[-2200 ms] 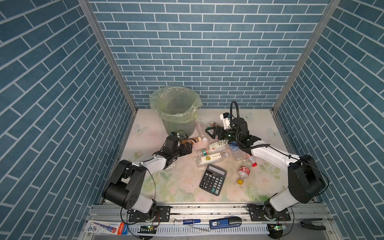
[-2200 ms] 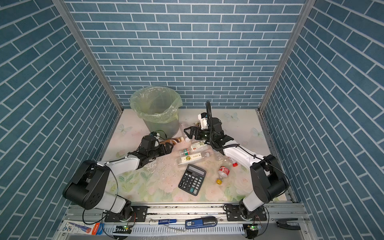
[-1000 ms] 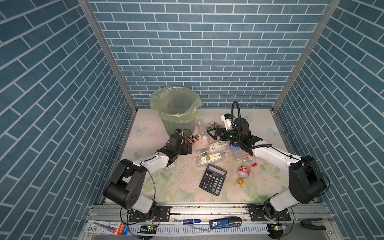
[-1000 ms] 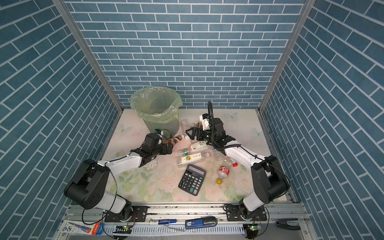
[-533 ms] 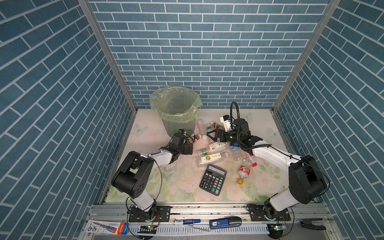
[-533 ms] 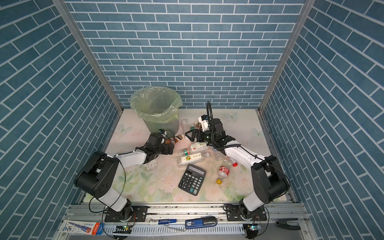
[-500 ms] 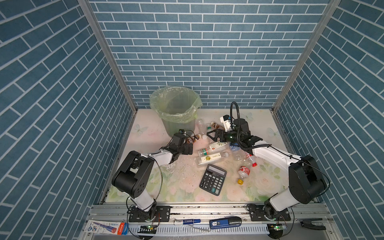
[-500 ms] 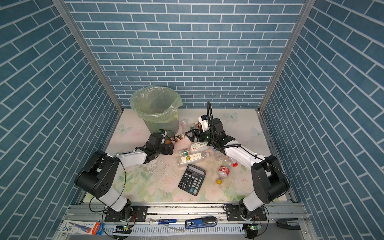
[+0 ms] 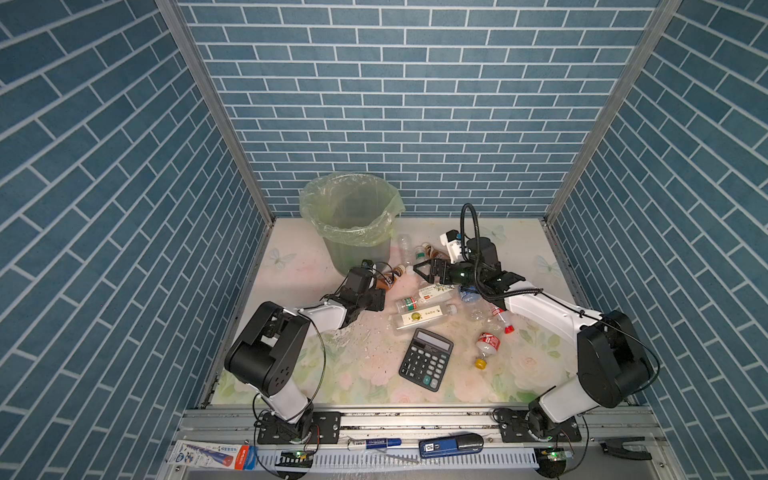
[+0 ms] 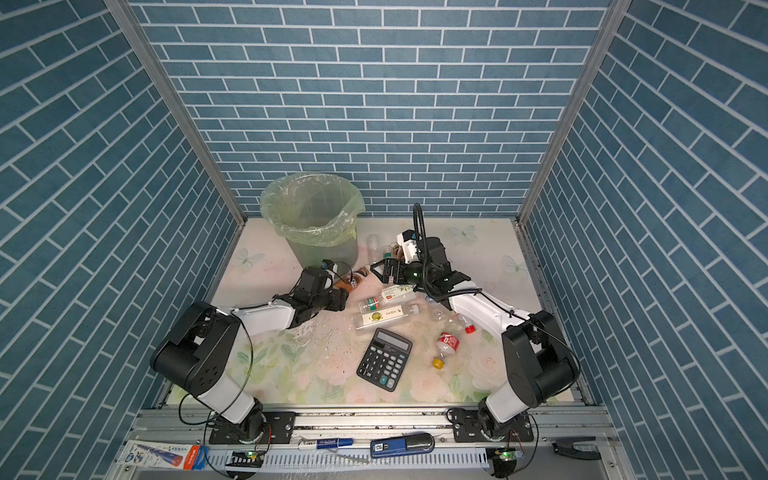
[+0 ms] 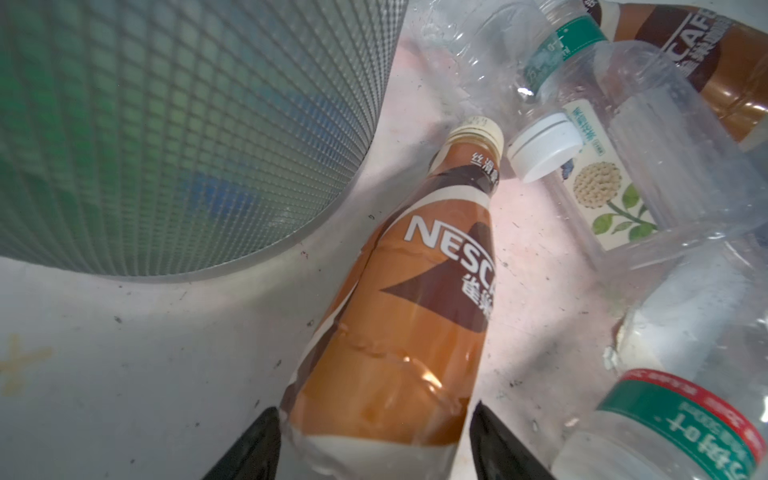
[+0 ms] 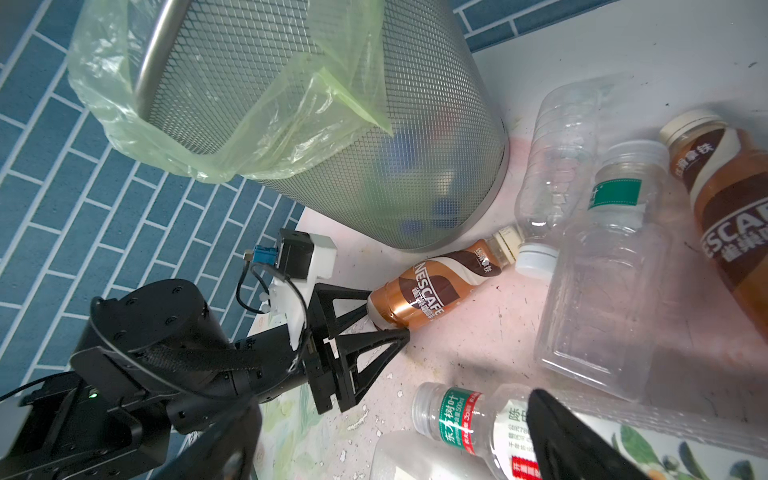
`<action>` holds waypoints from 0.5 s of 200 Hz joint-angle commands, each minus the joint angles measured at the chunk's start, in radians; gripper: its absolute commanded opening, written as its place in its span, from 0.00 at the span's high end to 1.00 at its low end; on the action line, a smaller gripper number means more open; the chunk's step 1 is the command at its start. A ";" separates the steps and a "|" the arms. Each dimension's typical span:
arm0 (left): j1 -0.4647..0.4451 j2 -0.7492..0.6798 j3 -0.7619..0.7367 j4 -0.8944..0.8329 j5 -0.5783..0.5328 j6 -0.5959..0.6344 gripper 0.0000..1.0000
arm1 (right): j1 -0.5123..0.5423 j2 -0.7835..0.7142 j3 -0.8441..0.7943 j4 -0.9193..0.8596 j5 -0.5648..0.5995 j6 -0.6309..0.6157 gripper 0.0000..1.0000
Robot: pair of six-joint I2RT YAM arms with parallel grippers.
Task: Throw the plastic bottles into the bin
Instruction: 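Close the left gripper around the brown Nescafe bottle's body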
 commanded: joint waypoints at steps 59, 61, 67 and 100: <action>-0.011 -0.145 -0.127 -0.017 0.037 -0.012 0.37 | -0.014 0.048 0.016 0.032 -0.026 0.039 0.01; -0.012 -0.147 -0.128 -0.016 0.039 -0.013 0.37 | -0.013 0.048 0.017 0.032 -0.026 0.040 0.01; -0.012 -0.148 -0.132 -0.014 0.040 -0.015 0.38 | -0.014 0.046 0.016 0.032 -0.026 0.043 0.01; -0.012 -0.155 -0.144 -0.009 0.055 -0.020 0.41 | -0.016 0.041 0.013 0.028 -0.020 0.047 0.01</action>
